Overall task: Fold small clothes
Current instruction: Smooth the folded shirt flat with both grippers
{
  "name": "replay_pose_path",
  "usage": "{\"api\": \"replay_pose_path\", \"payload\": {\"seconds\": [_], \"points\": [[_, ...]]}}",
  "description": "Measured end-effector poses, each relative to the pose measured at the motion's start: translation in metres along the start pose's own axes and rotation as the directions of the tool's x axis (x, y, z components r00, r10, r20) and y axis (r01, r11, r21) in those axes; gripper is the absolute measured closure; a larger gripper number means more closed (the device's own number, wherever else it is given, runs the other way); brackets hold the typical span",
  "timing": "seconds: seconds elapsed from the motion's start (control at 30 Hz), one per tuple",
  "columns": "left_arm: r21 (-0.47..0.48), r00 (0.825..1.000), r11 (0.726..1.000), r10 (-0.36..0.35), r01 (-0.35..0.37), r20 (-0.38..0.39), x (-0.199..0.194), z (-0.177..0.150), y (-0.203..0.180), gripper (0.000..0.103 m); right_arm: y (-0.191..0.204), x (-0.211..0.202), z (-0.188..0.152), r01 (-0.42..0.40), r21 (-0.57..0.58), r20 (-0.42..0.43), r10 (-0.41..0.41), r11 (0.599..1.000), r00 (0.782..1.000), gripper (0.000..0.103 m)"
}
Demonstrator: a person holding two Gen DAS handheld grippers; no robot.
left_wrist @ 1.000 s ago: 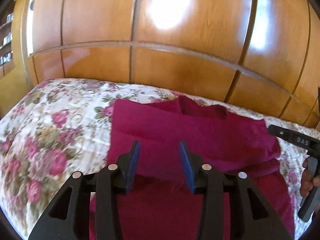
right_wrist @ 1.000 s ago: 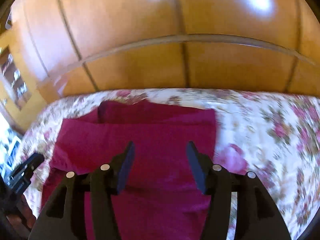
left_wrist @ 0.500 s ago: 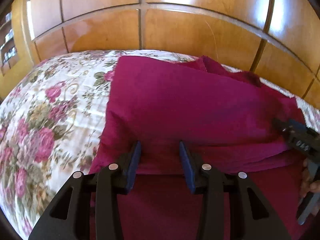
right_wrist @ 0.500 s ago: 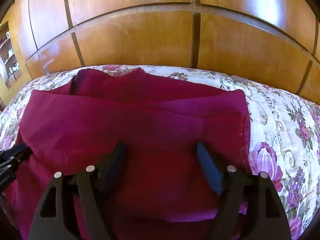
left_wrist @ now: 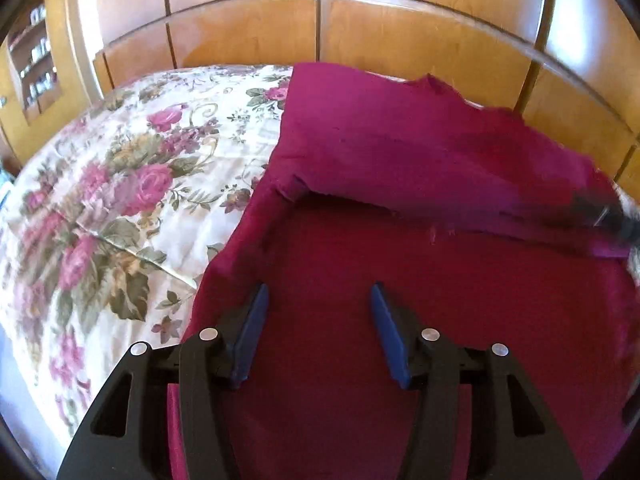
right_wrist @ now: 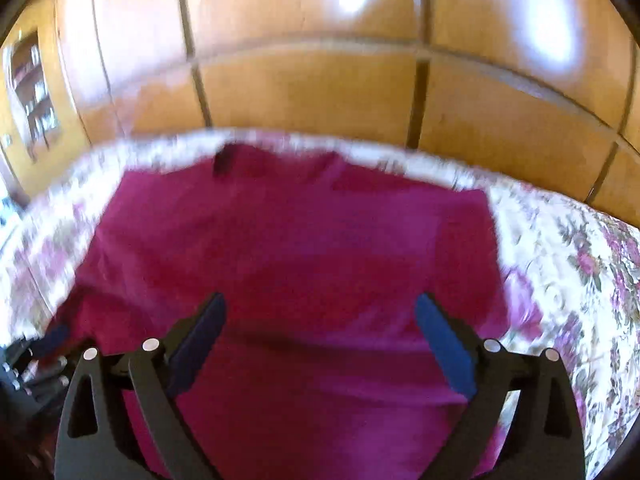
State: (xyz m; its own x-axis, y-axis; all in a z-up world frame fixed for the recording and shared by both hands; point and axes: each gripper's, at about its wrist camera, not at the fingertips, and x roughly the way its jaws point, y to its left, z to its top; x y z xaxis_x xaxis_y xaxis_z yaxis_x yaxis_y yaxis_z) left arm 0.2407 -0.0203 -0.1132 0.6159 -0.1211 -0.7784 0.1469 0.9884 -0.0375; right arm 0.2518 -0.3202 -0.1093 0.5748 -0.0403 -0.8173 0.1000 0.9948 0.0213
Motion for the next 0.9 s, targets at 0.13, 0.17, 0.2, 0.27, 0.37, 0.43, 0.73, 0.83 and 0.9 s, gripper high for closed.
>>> {"api": "replay_pose_path", "payload": {"seconds": [0.13,0.17,0.2,0.27,0.37,0.43,0.73,0.83,0.9], "points": [[-0.024,0.999,0.999,-0.03,0.03,0.024,-0.022,-0.005,0.014,0.051,0.005,0.003,-0.004,0.027,-0.027,-0.022,-0.028,0.999,0.999,0.004],[-0.024,0.999,0.999,-0.033,0.033,0.028,-0.026,-0.008,0.018,0.051,0.005,-0.001,-0.004,0.024,-0.023,-0.02,-0.025,0.999,0.999,0.003],[-0.024,0.999,0.999,-0.035,0.036,0.029,-0.031,-0.013,0.022,0.051,0.005,-0.009,-0.005,0.013,-0.011,-0.008,-0.013,1.0,1.0,0.003],[-0.026,0.998,0.998,-0.047,0.048,0.033,-0.043,-0.024,0.03,0.051,0.004,-0.023,-0.01,-0.006,0.003,0.009,0.006,1.0,1.0,0.003],[-0.03,0.998,0.998,-0.053,0.055,0.041,-0.059,-0.038,0.035,0.051,0.001,-0.043,-0.023,-0.032,0.01,0.031,0.032,0.999,0.999,0.003],[-0.032,0.998,0.998,-0.049,0.05,0.041,-0.068,-0.048,0.039,0.051,-0.001,-0.054,-0.039,-0.059,0.023,0.024,0.059,0.998,0.998,0.003],[-0.031,0.999,0.999,-0.02,0.021,0.027,-0.102,-0.089,0.055,0.051,-0.015,-0.09,-0.131,-0.082,-0.03,-0.038,0.081,0.996,0.996,0.003],[-0.034,1.0,0.999,-0.01,0.01,0.018,-0.108,-0.099,0.057,0.051,-0.015,-0.105,-0.144,-0.092,-0.046,-0.038,0.09,0.995,0.995,0.003],[-0.038,1.0,0.999,-0.011,0.012,0.009,-0.112,-0.106,0.058,0.051,-0.018,-0.113,-0.149,-0.109,-0.038,-0.04,0.107,0.993,0.993,0.003]]}}
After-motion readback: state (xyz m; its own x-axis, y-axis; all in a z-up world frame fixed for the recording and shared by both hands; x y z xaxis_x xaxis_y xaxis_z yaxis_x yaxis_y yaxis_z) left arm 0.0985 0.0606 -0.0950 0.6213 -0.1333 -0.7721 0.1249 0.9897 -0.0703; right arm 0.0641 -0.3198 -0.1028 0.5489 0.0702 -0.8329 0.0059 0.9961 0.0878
